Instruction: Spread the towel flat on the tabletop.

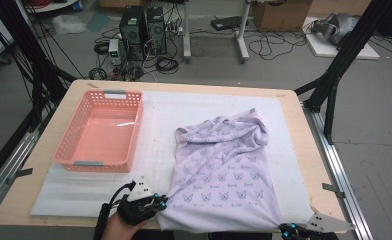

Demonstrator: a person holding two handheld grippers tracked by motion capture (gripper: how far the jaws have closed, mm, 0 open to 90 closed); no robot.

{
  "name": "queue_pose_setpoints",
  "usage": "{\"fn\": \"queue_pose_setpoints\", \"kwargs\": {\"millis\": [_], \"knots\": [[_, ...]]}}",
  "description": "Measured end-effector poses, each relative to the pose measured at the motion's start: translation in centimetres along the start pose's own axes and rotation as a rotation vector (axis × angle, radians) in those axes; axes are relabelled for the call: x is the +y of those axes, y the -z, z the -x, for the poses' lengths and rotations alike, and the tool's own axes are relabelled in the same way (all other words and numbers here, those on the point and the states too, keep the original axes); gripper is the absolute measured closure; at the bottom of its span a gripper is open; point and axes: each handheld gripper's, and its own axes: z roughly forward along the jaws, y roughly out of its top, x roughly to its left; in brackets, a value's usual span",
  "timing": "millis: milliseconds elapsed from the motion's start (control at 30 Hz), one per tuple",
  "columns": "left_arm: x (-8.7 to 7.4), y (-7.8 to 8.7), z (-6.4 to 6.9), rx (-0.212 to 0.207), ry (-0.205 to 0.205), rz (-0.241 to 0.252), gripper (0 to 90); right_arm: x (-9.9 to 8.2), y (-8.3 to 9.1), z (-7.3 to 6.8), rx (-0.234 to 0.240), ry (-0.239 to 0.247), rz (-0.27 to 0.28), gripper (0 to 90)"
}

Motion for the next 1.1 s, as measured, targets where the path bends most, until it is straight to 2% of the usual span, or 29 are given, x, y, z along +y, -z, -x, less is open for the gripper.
{"fn": "queue_pose_setpoints", "kwargs": {"millis": [100,167,233,300,433,567,600,633,700,733,767,800,833,867,1100], "knots": [[0.4,-0.6,-0.3,0.041,0.042,0.03,54.5,0.3,-0.1,0.2,-0.022,-0.018,0.032,67.9],[0.9,-0.9,-0.8,0.055,0.064,0.079,52.1,1.0,-0.5,0.6,-0.051,-0.031,0.061,61.3],[1.6,-1.4,-1.3,0.082,0.075,0.088,46.2,1.8,-1.0,1.0,-0.088,-0.037,0.082,55.1],[2.2,-2.0,-1.8,0.098,0.081,0.085,45.7,2.6,-1.7,1.6,-0.127,-0.046,0.091,53.9],[3.1,-3.7,-2.8,0.111,0.128,0.067,45.7,4.2,-3.6,3.1,-0.18,-0.078,0.087,52.6],[3.8,-5.7,-3.3,0.088,0.169,0.041,44.9,5.6,-5.6,4.3,-0.207,-0.102,0.073,53.4],[3.9,-6.2,-3.2,0.083,0.162,0.029,45.2,5.8,-6.1,4.5,-0.215,-0.098,0.065,54.2],[4.1,-6.4,-2.9,0.1,0.142,0.025,44.8,6.0,-6.5,4.7,-0.223,-0.101,0.053,54.9],[4.3,-6.7,-2.3,0.145,0.094,0.009,48.0,6.1,-7.2,5.0,-0.221,-0.111,0.033,58.0],[4.2,-6.7,-2.1,0.171,0.052,0.002,54.5,6.1,-7.6,5.2,-0.217,-0.113,0.023,61.0],[4.1,-6.6,-1.9,0.172,0.026,0.002,63.0,5.9,-7.6,5.2,-0.21,-0.121,0.035,65.8],[4.1,-6.6,-1.9,0.116,0.022,0.003,77.2,5.8,-7.6,5.3,-0.193,-0.126,0.043,74.8],[4.0,-6.6,-1.5,0.122,-0.001,-0.001,87.0,5.8,-7.5,5.2,-0.166,-0.124,0.044,84.9],[4.0,-6.5,-1.3,0.124,-0.013,-0.005,87.4,5.7,-7.4,5.0,-0.156,-0.116,0.038,85.2],[2.2,-4.1,-0.7,0.082,0.006,0.0,87.7,4.3,-5.6,3.8,-0.113,-0.074,0.0,86.0]]}}
